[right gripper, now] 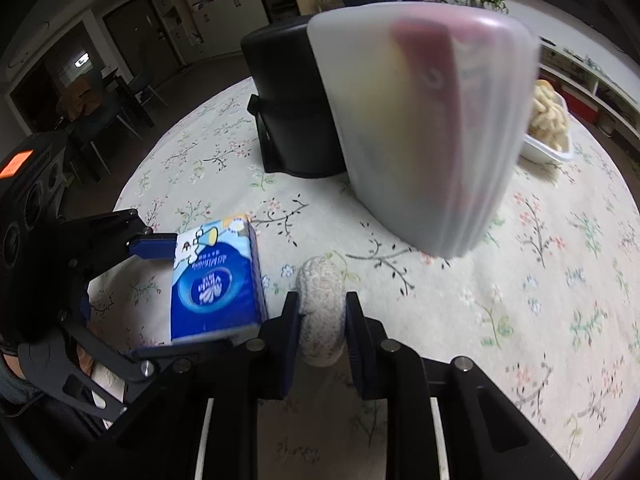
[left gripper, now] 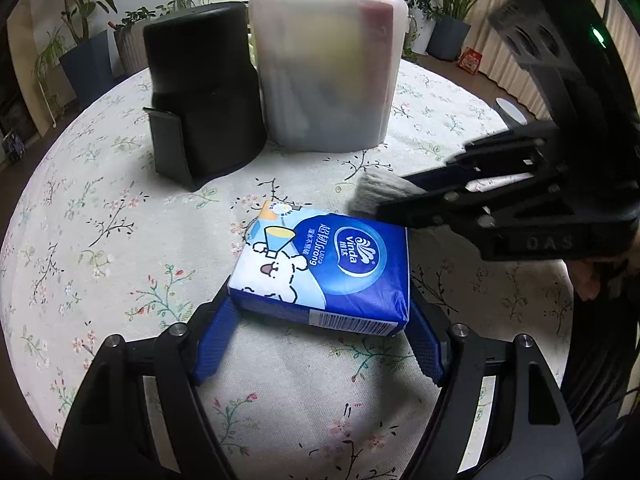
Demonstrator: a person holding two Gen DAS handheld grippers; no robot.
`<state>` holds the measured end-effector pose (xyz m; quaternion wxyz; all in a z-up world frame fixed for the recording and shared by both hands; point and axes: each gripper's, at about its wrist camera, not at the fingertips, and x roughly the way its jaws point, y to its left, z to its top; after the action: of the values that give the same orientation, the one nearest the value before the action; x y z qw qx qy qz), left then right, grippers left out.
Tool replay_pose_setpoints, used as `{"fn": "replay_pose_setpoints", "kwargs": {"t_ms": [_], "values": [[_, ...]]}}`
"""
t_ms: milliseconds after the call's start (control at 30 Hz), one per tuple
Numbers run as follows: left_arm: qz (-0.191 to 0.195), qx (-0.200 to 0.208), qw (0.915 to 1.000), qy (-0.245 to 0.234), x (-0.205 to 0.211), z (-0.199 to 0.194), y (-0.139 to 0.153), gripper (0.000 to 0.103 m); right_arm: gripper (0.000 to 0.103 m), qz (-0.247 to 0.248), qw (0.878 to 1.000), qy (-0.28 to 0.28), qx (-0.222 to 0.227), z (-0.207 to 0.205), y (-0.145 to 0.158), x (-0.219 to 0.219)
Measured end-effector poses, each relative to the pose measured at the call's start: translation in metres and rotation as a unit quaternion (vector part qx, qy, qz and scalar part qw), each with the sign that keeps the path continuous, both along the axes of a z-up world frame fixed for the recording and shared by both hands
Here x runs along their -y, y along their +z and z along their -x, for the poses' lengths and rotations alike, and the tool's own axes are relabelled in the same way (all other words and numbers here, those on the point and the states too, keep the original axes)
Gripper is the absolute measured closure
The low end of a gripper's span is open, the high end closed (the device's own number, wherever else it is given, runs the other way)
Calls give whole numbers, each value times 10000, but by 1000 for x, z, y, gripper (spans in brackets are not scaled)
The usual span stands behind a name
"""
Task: Organize soft objects
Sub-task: 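Grasp the blue Vinda tissue pack with the left gripper while the right gripper grasps the beige knitted sock, then lift and carry the tissue pack and knitted sock over the white tray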
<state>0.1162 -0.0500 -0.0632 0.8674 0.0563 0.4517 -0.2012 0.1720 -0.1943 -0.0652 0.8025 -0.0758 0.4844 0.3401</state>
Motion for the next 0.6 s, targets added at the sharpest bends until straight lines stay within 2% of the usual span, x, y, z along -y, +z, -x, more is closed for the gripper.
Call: {"fn": "replay_pose_setpoints", "kwargs": {"t_ms": [200, 333, 600], "values": [[83, 280, 9989, 371, -12, 11, 12, 29, 79, 230, 9965, -669, 449, 35, 15, 7], [116, 450, 9974, 549, -29, 17, 32, 29, 79, 8, 9926, -1095, 533, 50, 37, 25], [159, 665, 9947, 769, -62, 13, 73, 29, 79, -89, 9862, -1425, 837, 56, 92, 59]]}}
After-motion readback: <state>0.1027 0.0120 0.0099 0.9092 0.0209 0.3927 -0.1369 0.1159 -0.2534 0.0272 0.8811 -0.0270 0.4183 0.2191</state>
